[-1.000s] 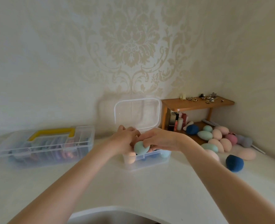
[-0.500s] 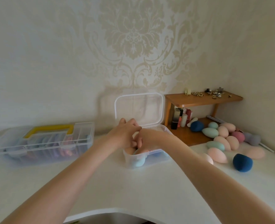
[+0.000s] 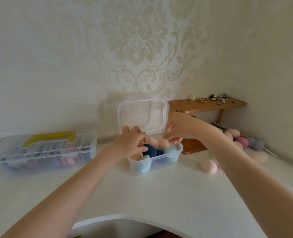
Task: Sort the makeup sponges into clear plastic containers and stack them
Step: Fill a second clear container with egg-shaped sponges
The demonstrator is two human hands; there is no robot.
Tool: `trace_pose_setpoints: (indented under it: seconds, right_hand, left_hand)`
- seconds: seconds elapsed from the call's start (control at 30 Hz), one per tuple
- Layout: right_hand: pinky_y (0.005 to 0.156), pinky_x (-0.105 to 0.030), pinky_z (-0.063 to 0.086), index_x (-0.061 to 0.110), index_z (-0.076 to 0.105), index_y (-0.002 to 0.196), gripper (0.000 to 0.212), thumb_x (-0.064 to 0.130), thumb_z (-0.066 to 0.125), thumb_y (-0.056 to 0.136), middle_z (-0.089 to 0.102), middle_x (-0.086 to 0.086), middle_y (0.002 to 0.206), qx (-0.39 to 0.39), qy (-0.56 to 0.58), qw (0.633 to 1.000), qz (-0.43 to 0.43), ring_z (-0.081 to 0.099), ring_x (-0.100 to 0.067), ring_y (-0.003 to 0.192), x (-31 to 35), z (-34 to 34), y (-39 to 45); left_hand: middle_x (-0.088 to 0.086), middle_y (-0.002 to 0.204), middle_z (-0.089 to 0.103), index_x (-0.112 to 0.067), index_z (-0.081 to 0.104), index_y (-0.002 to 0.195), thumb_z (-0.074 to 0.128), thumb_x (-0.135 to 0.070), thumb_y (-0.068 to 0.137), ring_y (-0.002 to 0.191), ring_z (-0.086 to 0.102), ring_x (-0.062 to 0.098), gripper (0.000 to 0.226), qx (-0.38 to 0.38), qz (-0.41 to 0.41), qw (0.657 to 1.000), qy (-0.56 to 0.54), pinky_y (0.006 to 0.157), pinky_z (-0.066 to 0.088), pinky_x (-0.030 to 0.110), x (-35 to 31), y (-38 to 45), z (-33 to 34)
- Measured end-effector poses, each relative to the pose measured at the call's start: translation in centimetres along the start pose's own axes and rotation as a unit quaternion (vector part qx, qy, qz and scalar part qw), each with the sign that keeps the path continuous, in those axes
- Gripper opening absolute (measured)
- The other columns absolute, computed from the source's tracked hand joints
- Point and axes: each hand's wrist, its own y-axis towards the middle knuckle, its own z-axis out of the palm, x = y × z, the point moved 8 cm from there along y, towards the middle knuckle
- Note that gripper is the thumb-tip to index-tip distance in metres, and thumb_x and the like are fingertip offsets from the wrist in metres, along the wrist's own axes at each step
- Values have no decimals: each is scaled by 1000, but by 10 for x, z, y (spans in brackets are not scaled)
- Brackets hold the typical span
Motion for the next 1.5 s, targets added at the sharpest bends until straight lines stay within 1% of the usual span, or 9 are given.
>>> trace_pose_setpoints:
  seconds: [0.2, 0.4, 0.57, 0.8, 0.9, 1.07, 1.17, 1.27, 1.5]
  right_hand:
    - [55, -20, 46, 14, 54, 101, 28, 27, 69, 81, 56, -4, 69, 41, -175, 974, 139, 54, -16, 60, -83, 19, -28]
    - [78, -27, 47, 11, 60, 111, 36, 19, 70, 77, 62, -8, 110, 36, -195, 968, 151, 56, -19, 88, -105, 33, -34]
    - [67, -25, 51, 13, 58, 108, 25, 17, 62, 83, 62, -5, 97, -146, 78, 986, 12, 64, -17, 72, -40, -37, -35]
    - [89, -26, 55, 10, 58, 114, 24, 6, 58, 90, 65, -11, 112, 162, 376, 912, -15, 67, -21, 99, -7, 44, 5]
    - [99, -29, 48, 12, 57, 118, 29, 5, 56, 90, 61, -12, 124, 206, 326, 922, -1, 60, -23, 115, -9, 63, 19]
    - [82, -16, 50, 17, 62, 112, 30, 5, 59, 84, 63, -4, 117, 182, 121, 975, -42, 60, -15, 100, 5, 64, 25]
    - [74, -15, 50, 19, 64, 91, 15, 5, 61, 84, 62, -4, 101, 180, 26, 982, -50, 61, -18, 89, 16, 71, 30]
    - [67, -17, 48, 13, 63, 103, 19, 9, 63, 84, 61, -4, 96, 172, -62, 981, -64, 60, -19, 82, 26, 77, 36]
    - [65, -16, 49, 16, 56, 97, 18, 7, 64, 84, 58, 2, 82, 210, -48, 975, -57, 58, -10, 69, 26, 76, 33]
  left_hand:
    - [2, 128, 45, -23, 56, 115, 55, -39, 87, 115, 35, 30, 32, 54, -26, 998, -4, 100, 31, 32, -2, 1, -1]
    - [6, 125, 47, -20, 55, 116, 59, -35, 87, 118, 45, 25, 33, 54, -31, 994, -93, 100, 39, 34, -1, -8, -8]
    - [-6, 96, 53, -23, 58, 88, 65, -38, 81, 94, 53, 16, 18, 84, -4, 988, -126, 83, 42, 27, -13, -12, -9]
    - [-2, 85, 61, -22, 60, 86, 62, -40, 81, 87, 55, 20, 19, 109, 7, 994, -1, 68, 32, 21, -21, -9, 0]
    - [-2, 76, 54, -23, 46, 60, 53, -34, 82, 74, 50, 16, 25, 135, 26, 990, 32, 65, 27, 16, -17, -7, 6]
    - [-2, 105, 63, -23, 67, 100, 49, -31, 79, 102, 42, 8, 29, 199, 66, 978, 10, 95, 24, 22, -10, -5, 17]
    - [-7, 116, 61, -27, 68, 99, 44, -34, 73, 107, 42, 6, 36, 189, 91, 978, 21, 101, 19, 23, -8, -1, 19]
    - [-9, 126, 55, -29, 68, 96, 43, -45, 68, 123, 43, 12, 41, 193, 82, 977, 30, 112, 19, 30, -6, -2, 20]
    - [-10, 144, 40, -26, 60, 118, 35, -49, 91, 143, 12, 12, 43, 306, 94, 930, 177, 114, 4, 47, -9, -5, 36]
